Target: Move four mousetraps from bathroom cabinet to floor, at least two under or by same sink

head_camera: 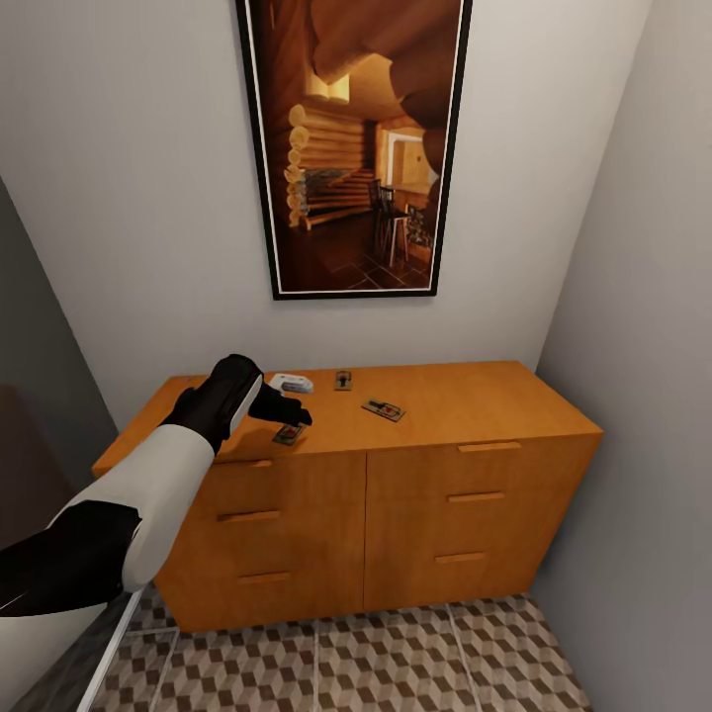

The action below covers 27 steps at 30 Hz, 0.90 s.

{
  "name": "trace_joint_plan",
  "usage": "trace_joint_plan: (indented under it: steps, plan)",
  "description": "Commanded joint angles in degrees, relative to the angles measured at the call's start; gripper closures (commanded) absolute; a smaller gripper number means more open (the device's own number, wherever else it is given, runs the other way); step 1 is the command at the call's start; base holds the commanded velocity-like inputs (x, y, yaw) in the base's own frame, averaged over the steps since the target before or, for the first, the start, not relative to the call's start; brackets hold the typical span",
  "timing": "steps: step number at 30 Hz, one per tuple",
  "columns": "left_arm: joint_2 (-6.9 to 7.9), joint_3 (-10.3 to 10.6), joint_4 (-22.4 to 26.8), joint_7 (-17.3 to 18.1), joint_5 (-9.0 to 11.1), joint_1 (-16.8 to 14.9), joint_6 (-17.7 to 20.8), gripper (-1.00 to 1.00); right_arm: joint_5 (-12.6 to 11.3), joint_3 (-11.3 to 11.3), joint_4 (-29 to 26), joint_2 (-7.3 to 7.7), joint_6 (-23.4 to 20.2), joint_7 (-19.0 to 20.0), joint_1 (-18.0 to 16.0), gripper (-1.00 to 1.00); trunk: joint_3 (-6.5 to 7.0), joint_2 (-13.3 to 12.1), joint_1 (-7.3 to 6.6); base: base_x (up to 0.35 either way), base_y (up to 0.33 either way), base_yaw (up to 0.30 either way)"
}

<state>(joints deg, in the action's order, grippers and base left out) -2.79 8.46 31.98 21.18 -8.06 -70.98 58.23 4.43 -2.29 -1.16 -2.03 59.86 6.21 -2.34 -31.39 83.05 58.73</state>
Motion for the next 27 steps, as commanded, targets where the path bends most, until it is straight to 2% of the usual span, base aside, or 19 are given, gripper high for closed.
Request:
trace_joint_plan:
  steps: [1,27]
  plan:
    - [0.03,0.1,0.0,0.5,-0.6,0.0,0.1,-1.00,-0.1,-0.2,0.0,0.01,0.1,0.1,0.0,1.00,-0.06,0.0,0.00,0.000,0.000,0.000]
    - [0.53,0.2,-0.8,0.5,-0.7,0.0,0.0,-1.00,-0.1,-0.2,0.0,0.01,0.1,0.1,0.0,1.00,-0.70,0.0,0.00,0.000,0.000,0.000]
